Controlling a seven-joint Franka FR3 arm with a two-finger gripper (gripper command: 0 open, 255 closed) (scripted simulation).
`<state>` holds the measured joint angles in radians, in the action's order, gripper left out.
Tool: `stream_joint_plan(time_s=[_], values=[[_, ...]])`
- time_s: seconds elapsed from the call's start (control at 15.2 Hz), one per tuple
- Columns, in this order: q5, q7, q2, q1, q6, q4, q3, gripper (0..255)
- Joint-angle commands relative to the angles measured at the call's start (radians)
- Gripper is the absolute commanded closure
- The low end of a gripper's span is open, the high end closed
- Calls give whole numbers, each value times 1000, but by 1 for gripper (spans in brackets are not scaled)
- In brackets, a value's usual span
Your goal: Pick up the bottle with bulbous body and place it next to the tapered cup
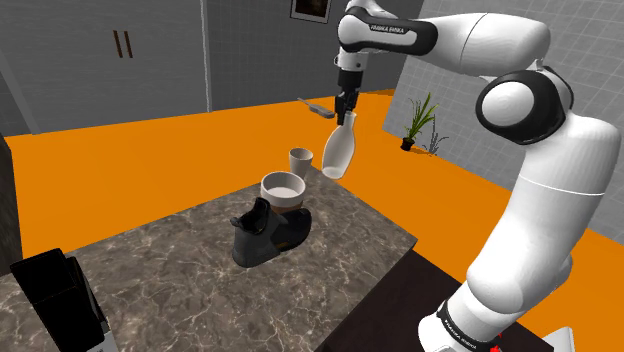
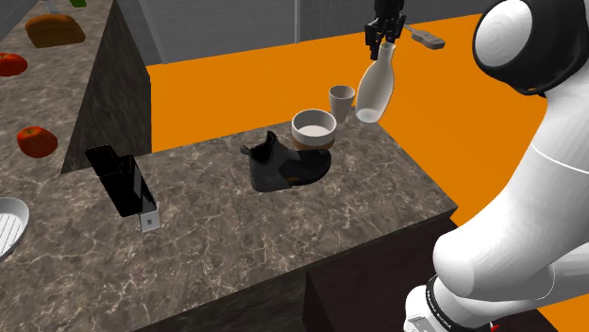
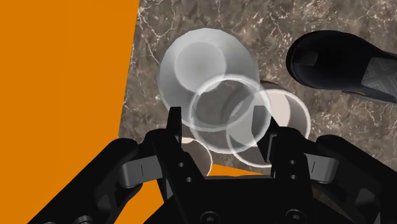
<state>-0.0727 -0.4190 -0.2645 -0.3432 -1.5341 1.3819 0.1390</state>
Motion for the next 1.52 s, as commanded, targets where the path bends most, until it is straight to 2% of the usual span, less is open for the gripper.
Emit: stream_joint_plan(time_s=[0.0, 0.79, 1.45], values=[[1, 1, 9, -1, -29, 36, 0, 255], [1, 7, 15, -6, -193, 207, -2, 255], [-3, 13, -2, -7, -303, 301, -3, 255]])
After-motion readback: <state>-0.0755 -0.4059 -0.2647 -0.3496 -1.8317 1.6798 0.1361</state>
